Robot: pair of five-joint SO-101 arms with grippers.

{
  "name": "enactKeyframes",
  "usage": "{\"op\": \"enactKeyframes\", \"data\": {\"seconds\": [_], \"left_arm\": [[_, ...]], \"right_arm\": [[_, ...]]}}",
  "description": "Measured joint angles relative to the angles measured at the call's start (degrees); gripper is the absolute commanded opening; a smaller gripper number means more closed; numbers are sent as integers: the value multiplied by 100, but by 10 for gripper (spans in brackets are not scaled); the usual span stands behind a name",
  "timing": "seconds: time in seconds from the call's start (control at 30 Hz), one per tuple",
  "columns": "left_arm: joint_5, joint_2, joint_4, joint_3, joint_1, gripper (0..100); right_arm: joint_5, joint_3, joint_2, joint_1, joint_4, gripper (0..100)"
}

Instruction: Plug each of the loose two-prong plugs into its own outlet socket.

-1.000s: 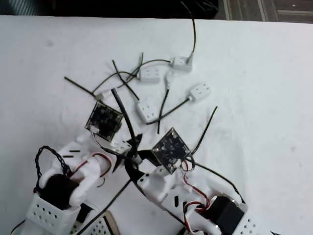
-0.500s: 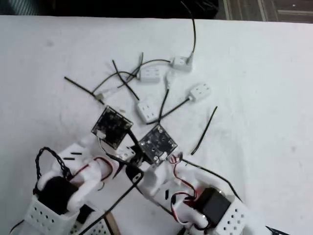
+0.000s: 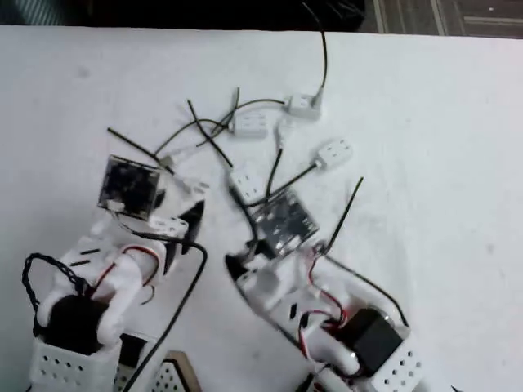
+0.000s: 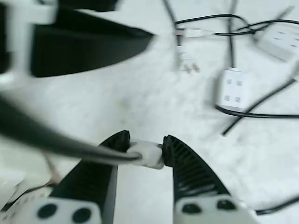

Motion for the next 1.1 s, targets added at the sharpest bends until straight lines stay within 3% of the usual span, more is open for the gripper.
{"op": "enactKeyframes", "data": {"seconds": [0.27, 0.47, 0.6, 0.9, 1.1], "left_arm": [[-264, 9, 0, 97, -9, 222], [-738, 18, 316, 255, 703, 232], [-782, 782, 448, 149, 993, 266], [-774, 3508, 501, -853, 1749, 295], [-378, 4730, 492, -1407, 2426, 331]], "right_arm": [[0, 0, 0, 1881, 229, 16], [0, 0, 0, 3156, 264, 16], [0, 0, 9, 3815, 264, 16], [0, 0, 9, 4633, 264, 16], [0, 0, 9, 4888, 264, 16]]}}
